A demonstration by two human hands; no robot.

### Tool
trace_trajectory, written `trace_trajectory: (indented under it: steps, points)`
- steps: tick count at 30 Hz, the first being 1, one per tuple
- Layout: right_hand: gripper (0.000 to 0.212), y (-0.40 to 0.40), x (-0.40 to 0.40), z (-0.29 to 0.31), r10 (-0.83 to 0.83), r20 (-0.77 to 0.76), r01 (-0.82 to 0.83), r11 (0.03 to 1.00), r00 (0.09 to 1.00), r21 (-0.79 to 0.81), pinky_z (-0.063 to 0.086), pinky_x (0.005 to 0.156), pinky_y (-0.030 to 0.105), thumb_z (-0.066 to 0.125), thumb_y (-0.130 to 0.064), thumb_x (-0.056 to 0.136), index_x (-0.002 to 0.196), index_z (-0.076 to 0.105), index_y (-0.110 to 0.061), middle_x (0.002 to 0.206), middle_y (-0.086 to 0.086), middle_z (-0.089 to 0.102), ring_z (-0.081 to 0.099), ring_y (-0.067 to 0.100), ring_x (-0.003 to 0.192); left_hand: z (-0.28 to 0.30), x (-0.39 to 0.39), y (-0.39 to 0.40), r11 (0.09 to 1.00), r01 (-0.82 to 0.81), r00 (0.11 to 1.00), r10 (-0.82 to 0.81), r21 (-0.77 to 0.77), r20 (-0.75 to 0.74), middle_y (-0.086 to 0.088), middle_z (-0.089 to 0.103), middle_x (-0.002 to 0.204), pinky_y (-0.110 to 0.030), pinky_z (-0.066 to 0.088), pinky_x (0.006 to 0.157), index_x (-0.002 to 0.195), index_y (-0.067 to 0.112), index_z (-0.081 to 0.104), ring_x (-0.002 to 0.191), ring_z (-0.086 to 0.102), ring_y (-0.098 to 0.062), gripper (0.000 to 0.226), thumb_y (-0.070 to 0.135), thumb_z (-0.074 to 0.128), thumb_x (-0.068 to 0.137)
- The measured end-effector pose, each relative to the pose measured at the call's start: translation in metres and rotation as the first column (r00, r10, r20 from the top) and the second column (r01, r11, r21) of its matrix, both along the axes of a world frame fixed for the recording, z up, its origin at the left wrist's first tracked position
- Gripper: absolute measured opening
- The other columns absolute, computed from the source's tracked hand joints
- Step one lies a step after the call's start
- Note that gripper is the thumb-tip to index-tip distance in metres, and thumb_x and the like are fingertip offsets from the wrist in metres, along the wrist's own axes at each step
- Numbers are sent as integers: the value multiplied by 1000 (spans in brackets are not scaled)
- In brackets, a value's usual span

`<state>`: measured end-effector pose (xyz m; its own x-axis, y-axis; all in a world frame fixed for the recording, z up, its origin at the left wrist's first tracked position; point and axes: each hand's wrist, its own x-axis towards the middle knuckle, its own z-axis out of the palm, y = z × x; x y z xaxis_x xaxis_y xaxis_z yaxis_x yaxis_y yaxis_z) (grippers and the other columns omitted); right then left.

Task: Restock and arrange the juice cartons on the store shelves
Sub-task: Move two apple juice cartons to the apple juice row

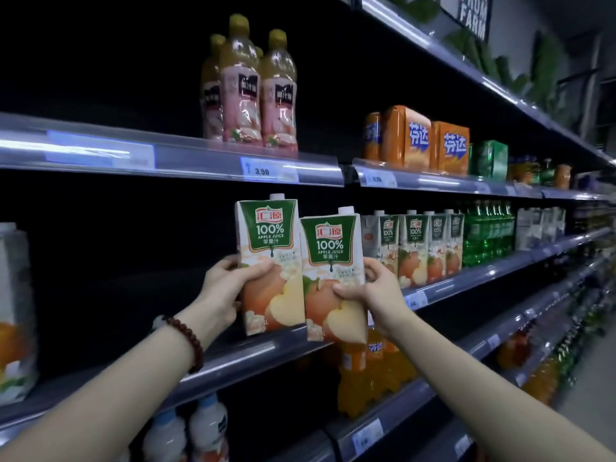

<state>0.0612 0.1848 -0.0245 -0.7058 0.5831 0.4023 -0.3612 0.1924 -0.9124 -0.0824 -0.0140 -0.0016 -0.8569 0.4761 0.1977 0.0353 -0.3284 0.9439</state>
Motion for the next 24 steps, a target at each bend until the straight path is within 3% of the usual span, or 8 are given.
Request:
trace_trajectory:
  steps: [7,11,14,17,21,24]
  points:
    - [49,53,-33,0,37,-10,-38,990,999,-137,58,76,52,79,11,62,105,64,-7,100,13,73,70,34,90,-3,-7,43,1000,11,1000,-11,-5,-22,6,77,75,-21,53,44,99,15,65,63,73,-10,60,20,87,43]
    - [47,81,-43,6,111,-9,-110,976,994,-186,59,59,39,76,12,65,109,64,0,93,14,74,71,28,75,-5,-11,68,999,-39,999,39,3,-7,4,77,73,-20,53,44,104,11,64,61,73,-10,53,10,87,57]
    - [51,104,-52,16,120,-23,-122,985,993,-119,60,70,46,77,12,63,110,61,-1,102,17,73,71,33,88,-7,-16,87,995,-93,995,93,21,27,-2,77,79,-23,55,47,105,11,65,64,74,-13,50,8,86,60]
    - [56,124,-65,23,116,-27,-118,990,993,-72,56,81,55,81,9,61,111,58,-5,106,14,71,69,35,96,-5,-20,109,990,-132,990,129,53,54,-3,77,83,-26,56,48,101,13,68,67,74,-15,57,14,88,48]
    - [83,146,-82,20,86,-10,-86,994,996,-65,56,86,51,85,2,58,131,46,-6,122,11,63,65,30,104,-1,-26,136,979,-183,983,180,85,38,2,76,70,-24,54,44,92,14,67,59,73,-12,54,16,87,42]
    - [85,160,-92,12,85,-8,-85,996,996,-41,55,89,48,85,0,60,135,44,-6,123,8,62,63,28,107,-4,-31,152,972,-217,976,216,91,18,0,77,72,-24,54,45,89,13,66,59,73,-13,51,16,87,42]
